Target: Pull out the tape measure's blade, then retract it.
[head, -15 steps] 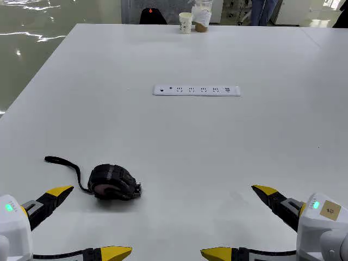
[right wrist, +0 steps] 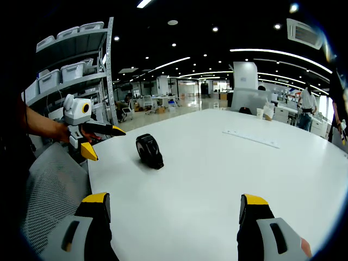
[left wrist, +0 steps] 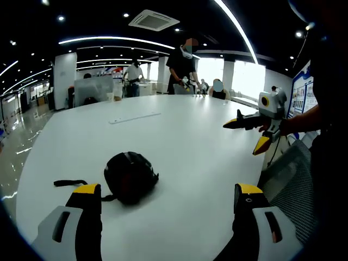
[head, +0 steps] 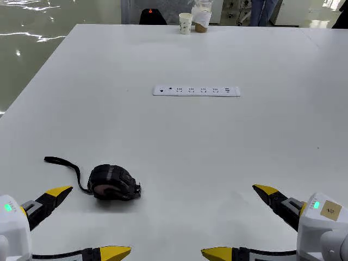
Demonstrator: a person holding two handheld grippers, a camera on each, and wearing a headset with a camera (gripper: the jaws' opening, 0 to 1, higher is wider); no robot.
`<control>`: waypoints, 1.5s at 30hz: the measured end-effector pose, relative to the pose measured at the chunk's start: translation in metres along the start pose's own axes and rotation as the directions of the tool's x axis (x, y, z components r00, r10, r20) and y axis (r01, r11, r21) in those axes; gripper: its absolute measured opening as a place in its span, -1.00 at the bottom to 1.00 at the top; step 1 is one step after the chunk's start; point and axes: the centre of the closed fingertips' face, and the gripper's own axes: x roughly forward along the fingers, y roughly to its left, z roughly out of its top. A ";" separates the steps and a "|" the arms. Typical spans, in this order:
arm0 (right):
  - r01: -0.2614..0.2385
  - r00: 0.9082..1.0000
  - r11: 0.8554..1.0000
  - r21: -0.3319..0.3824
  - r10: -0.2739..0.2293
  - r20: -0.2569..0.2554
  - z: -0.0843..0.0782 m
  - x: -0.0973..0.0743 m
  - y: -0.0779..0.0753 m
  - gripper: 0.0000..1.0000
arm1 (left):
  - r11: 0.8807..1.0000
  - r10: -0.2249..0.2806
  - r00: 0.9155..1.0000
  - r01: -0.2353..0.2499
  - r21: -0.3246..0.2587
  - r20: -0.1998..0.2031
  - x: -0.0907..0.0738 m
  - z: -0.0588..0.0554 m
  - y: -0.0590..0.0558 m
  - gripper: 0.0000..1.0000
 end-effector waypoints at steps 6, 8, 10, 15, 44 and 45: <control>0.002 1.000 1.000 -0.005 -0.002 0.001 0.000 -0.001 -0.001 0.98 | 1.000 0.001 1.000 -0.001 0.002 -0.001 0.000 0.000 0.000 0.98; -0.001 1.000 1.000 -0.003 0.001 -0.001 0.000 -0.001 0.000 0.98 | 1.000 0.002 1.000 -0.002 0.004 -0.001 0.000 0.001 0.000 0.98; 0.003 1.000 1.000 -0.008 -0.003 0.000 0.000 -0.001 -0.001 0.98 | 1.000 0.002 1.000 -0.002 0.004 -0.001 0.000 0.001 0.000 0.98; 0.001 1.000 1.000 -0.008 -0.001 -0.004 0.000 0.000 -0.002 0.98 | 1.000 0.001 1.000 -0.001 0.008 -0.003 0.001 0.001 0.001 0.98; -0.062 0.998 0.995 -0.080 0.060 -0.023 0.006 0.017 -0.018 0.98 | 0.997 -0.021 0.999 0.024 0.074 -0.042 0.014 0.006 0.031 0.98; -0.062 0.998 0.994 -0.086 0.060 -0.025 0.006 0.018 -0.019 0.98 | 0.997 -0.022 0.999 0.025 0.075 -0.045 0.014 0.006 0.032 0.98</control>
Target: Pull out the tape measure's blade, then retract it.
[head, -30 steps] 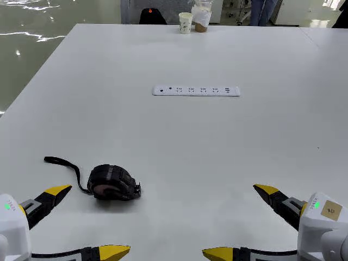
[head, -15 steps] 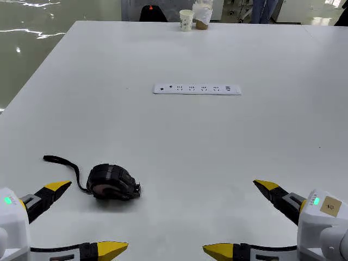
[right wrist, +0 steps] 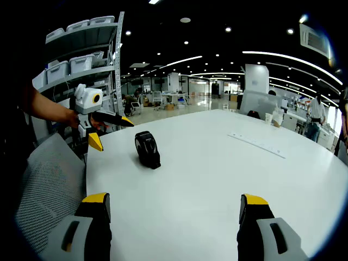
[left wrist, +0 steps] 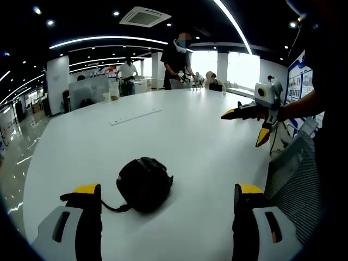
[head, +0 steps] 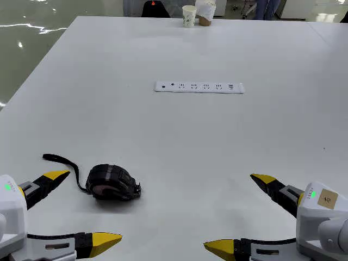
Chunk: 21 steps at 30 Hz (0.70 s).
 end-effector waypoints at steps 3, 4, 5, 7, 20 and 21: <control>-0.020 1.000 1.000 -0.010 0.020 -0.009 0.000 0.003 -0.002 0.91 | 1.000 -0.003 1.000 0.003 0.018 -0.007 0.001 0.002 0.006 0.98; -0.026 1.000 1.000 -0.015 0.026 -0.008 0.001 0.004 -0.002 0.88 | 1.000 -0.001 1.000 0.001 0.026 -0.009 0.001 0.002 0.008 0.98; -0.028 1.000 0.999 -0.016 0.028 -0.007 0.002 0.005 -0.003 0.88 | 1.000 -0.003 1.000 0.003 0.030 -0.009 0.002 0.003 0.010 0.98; -0.036 0.999 0.999 -0.024 0.036 -0.009 0.002 0.007 -0.004 0.88 | 0.999 -0.007 1.000 0.007 0.038 -0.006 0.002 0.006 0.014 0.96; -0.099 0.995 0.989 -0.111 0.095 -0.041 0.002 0.022 -0.008 0.70 | 0.993 -0.059 0.997 0.064 0.098 -0.052 0.012 0.005 0.026 0.74; -0.105 0.994 0.988 -0.114 0.100 -0.043 0.002 0.024 -0.008 0.70 | 0.992 -0.067 0.996 0.072 0.104 -0.059 0.013 0.004 0.026 0.72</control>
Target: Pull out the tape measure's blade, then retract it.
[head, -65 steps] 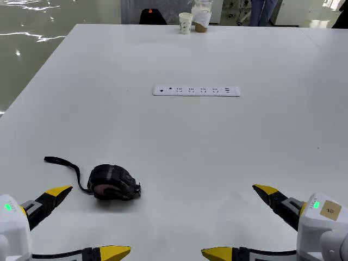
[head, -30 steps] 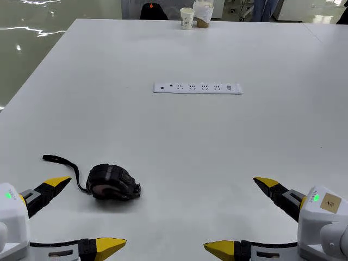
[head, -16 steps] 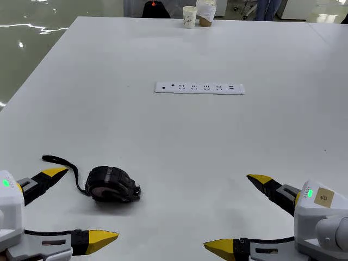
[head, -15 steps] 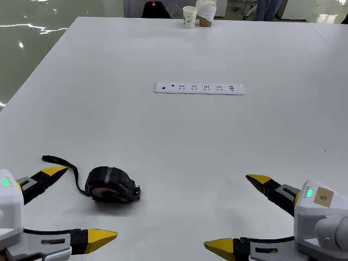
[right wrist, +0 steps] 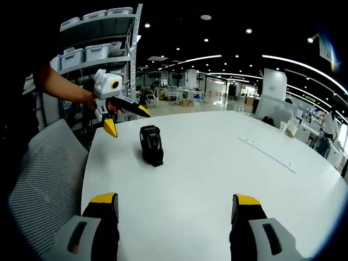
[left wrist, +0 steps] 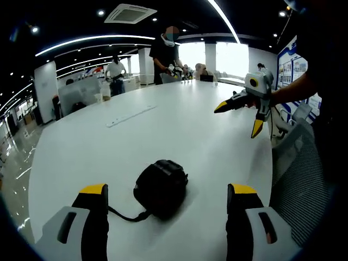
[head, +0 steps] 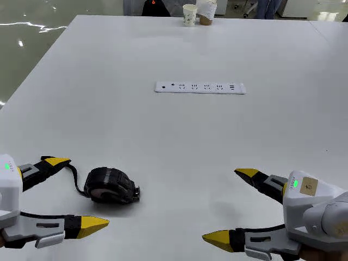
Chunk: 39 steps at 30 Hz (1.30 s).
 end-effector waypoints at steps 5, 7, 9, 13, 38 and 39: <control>-0.022 1.000 0.999 -0.033 0.022 -0.002 0.002 0.008 -0.003 0.64 | 0.999 -0.020 1.000 0.020 0.030 -0.023 0.004 -0.001 0.005 0.59; -0.040 0.999 0.998 -0.041 0.040 -0.007 0.002 0.012 -0.003 0.60 | 0.999 -0.029 0.999 0.030 0.046 -0.029 0.007 0.000 0.008 0.52; -0.050 0.999 0.998 -0.048 0.050 -0.010 0.002 0.015 -0.003 0.57 | 0.998 -0.036 0.999 0.038 0.048 -0.038 0.009 0.000 0.009 0.49; -0.076 0.997 0.995 -0.059 0.076 -0.008 0.004 0.024 -0.002 0.52 | 0.995 -0.060 0.996 0.064 0.072 -0.064 0.012 -0.001 0.013 0.42; -0.247 0.969 0.948 -0.203 0.240 -0.057 0.013 0.078 0.004 0.08 | 0.947 -0.203 0.948 0.254 0.198 -0.245 0.028 -0.020 0.023 -0.05; -0.253 0.968 0.944 -0.210 0.245 -0.062 0.013 0.080 0.005 0.05 | 0.945 -0.207 0.946 0.260 0.200 -0.249 0.028 -0.021 0.023 -0.07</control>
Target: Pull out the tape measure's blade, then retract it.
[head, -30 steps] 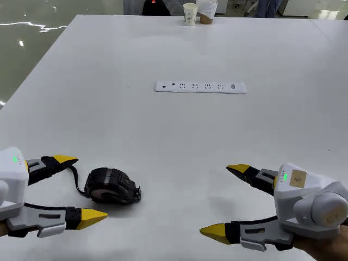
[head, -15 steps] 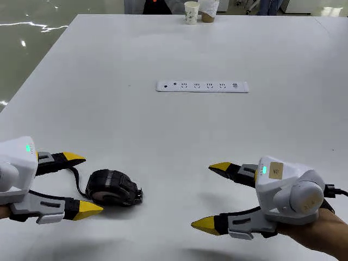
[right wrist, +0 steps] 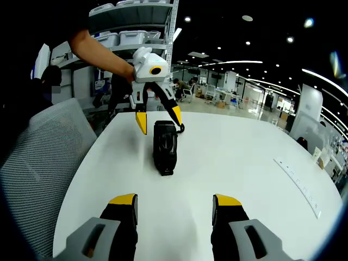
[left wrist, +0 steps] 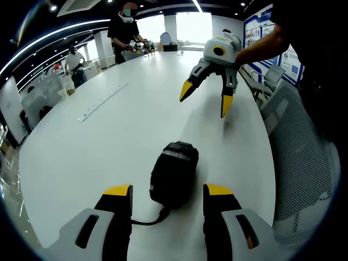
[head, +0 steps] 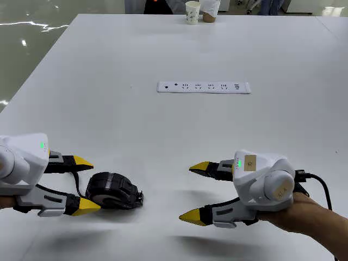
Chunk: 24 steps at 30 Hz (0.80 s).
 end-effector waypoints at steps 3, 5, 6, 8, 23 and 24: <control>-0.020 1.000 1.000 -0.017 0.020 -0.010 0.000 0.006 0.001 -0.02 | 1.000 -0.020 1.000 0.021 0.020 -0.015 0.001 -0.001 -0.001 -0.13; -0.037 0.999 0.999 -0.030 0.036 -0.019 -0.001 0.010 0.002 -0.08 | 0.999 -0.031 0.999 0.032 0.035 -0.028 0.003 -0.002 -0.002 -0.15; -0.048 0.999 0.998 -0.040 0.047 -0.021 0.000 0.012 0.003 -0.10 | 0.998 -0.037 0.999 0.038 0.041 -0.032 0.004 -0.002 -0.002 -0.16; -0.059 0.998 0.997 -0.053 0.058 -0.028 0.000 0.016 0.004 -0.14 | 0.998 -0.046 0.998 0.047 0.045 -0.037 0.005 -0.002 -0.002 -0.17; -0.145 0.988 0.983 -0.108 0.137 -0.073 0.005 0.050 0.007 -0.37 | 0.983 -0.137 0.984 0.149 0.105 -0.115 0.017 -0.007 -0.007 -0.33; -0.149 0.987 0.982 -0.114 0.140 -0.076 0.005 0.052 0.008 -0.38 | 0.982 -0.139 0.983 0.152 0.108 -0.120 0.017 -0.008 -0.007 -0.33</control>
